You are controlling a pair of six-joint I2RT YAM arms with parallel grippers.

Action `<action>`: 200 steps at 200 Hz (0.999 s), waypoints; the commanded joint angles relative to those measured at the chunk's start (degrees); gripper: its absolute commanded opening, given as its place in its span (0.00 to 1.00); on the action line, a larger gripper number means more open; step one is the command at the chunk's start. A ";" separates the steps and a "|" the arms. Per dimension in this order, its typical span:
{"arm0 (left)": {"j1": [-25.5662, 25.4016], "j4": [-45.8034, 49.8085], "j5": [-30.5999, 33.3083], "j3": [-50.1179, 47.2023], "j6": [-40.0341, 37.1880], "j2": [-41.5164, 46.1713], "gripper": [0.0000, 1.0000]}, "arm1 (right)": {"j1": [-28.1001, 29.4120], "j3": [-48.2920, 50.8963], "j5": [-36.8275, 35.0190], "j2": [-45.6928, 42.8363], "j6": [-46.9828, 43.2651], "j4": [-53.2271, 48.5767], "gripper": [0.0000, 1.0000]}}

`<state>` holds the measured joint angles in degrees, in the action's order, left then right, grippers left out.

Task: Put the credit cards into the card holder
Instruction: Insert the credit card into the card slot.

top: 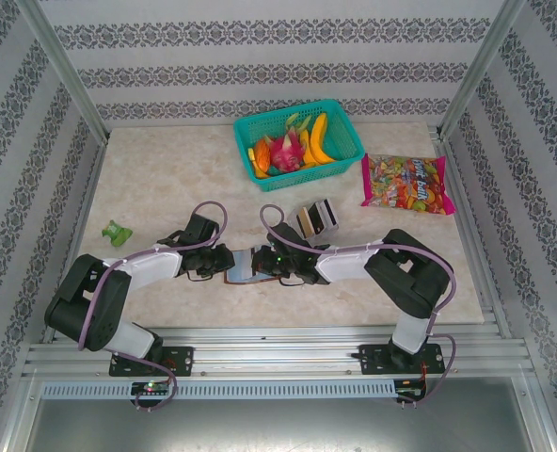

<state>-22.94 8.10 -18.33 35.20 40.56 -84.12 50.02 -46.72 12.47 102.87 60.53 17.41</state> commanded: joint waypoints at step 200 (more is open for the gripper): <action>-1.02 6.06 4.76 -3.12 -1.45 3.59 0.08 | -1.47 -9.71 9.39 6.10 -9.26 -14.16 0.04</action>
<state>-23.29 14.63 -13.63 33.04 39.90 -79.02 48.47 -53.89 18.48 105.91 54.37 7.81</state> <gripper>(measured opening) 0.097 0.053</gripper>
